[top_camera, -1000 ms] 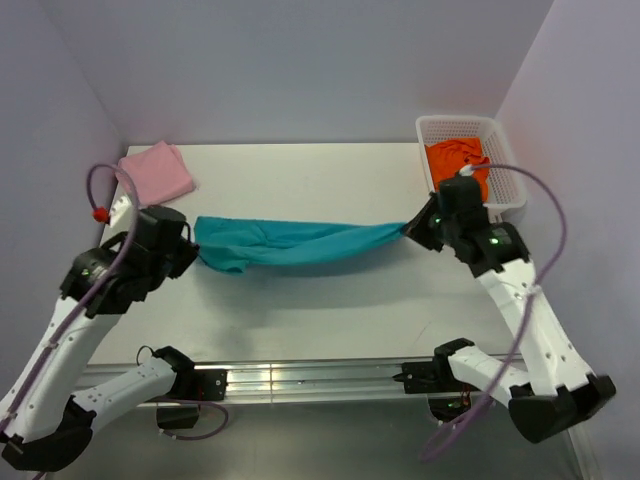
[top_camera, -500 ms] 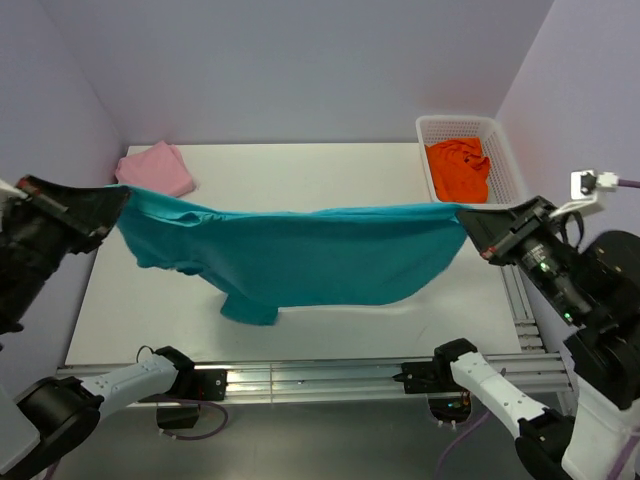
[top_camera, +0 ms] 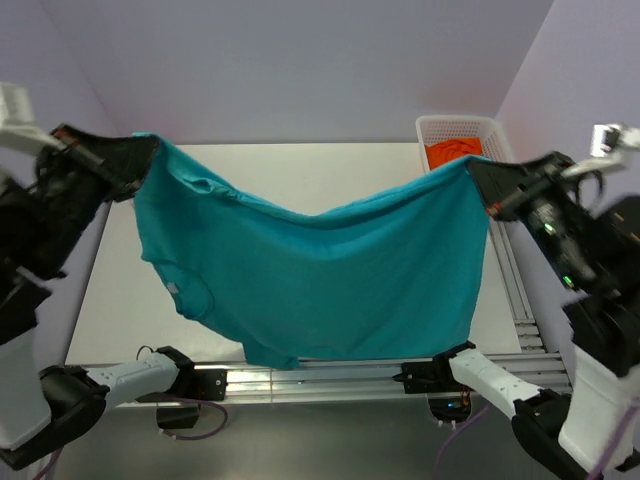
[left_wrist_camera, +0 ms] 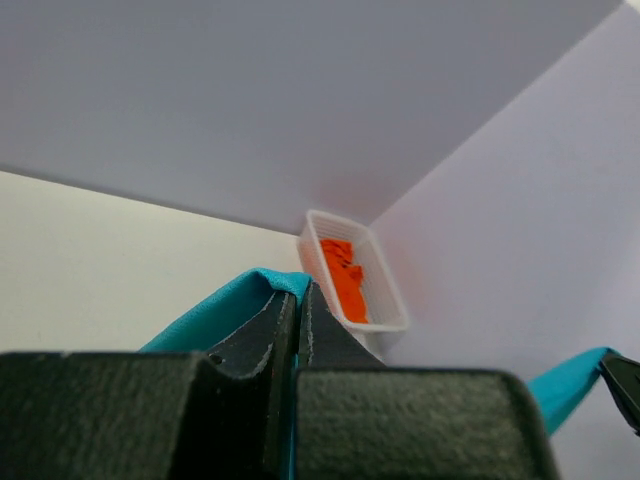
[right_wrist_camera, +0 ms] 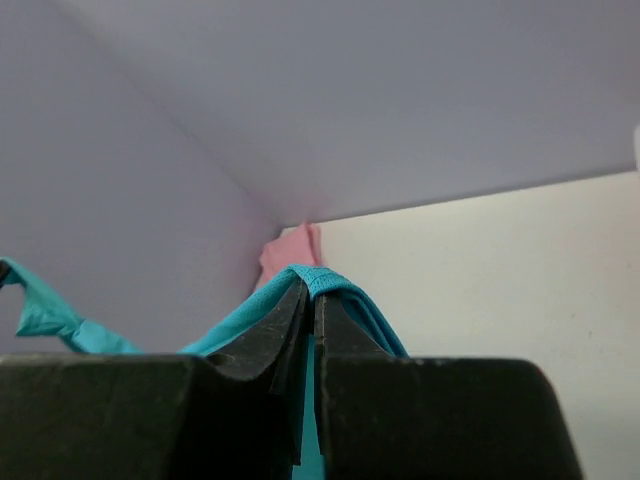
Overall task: Fold and stack the t-shirts
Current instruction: Flatten the tshirt out
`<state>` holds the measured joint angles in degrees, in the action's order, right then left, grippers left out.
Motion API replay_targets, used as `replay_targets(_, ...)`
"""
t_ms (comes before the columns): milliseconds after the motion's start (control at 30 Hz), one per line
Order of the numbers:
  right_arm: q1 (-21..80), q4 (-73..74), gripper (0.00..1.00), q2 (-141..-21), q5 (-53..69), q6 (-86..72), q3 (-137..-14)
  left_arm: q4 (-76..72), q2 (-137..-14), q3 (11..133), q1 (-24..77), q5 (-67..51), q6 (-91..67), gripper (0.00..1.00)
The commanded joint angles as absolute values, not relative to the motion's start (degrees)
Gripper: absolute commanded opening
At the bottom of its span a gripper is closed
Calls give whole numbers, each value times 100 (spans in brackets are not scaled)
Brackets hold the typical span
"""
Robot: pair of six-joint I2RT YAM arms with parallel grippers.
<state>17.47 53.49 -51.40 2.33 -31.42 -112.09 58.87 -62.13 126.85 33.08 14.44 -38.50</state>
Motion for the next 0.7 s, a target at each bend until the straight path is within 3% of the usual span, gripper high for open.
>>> replay_targets(0, 1731, 5054, 0, -5932, -395, -3146, -10472, 5064, -6819, 12070, 3322, 2161, -3525, 0)
replay_targets(167, 1705, 4345, 0, -6590, -843, -3375, -9169, 4466, -7347, 10892, 3060, 2550, -3436, 0)
replay_targets(300, 1565, 3491, 0, -7346, -1010, -3550, -8063, 3351, -8030, 8953, 2050, 2014, -3542, 0)
replay_targets(367, 1495, 3252, 0, -8197, -1142, -3638, -7972, 2727, -8540, 8589, 1531, 1812, -3595, 0)
replay_targets(467, 1363, 3094, 0, -9743, -1432, -3893, -8583, 2741, -10313, 9076, 1047, 1627, -3735, 1)
replay_targets(500, 1293, 3085, 0, -10191, -1407, -3911, -8874, 3047, -11519, 10097, 898, 1591, -3796, 2)
replay_targets(533, 1266, 3085, 0, -11083, -1450, -3911, -9242, 3354, -12158, 10795, 827, 1504, -3858, 21)
replay_targets(567, 1248, 3355, 0, -11579, -1468, -3920, -10229, 3984, -12782, 11550, 757, 1399, -3884, 30)
replay_targets(600, 1222, 3531, 0, -12054, -1468, -3885, -10840, 4190, -13858, 13063, 712, 1328, -3893, 32)
replay_targets(633, 1178, 3699, 9, -12929, -1476, -3824, -11472, 4297, -14287, 13748, 651, 1249, -3841, 62)
replay_targets(667, 1160, 4161, 32, -13355, -1607, -3788, -12827, 3932, -14569, 14190, 633, 1013, -3884, 98)
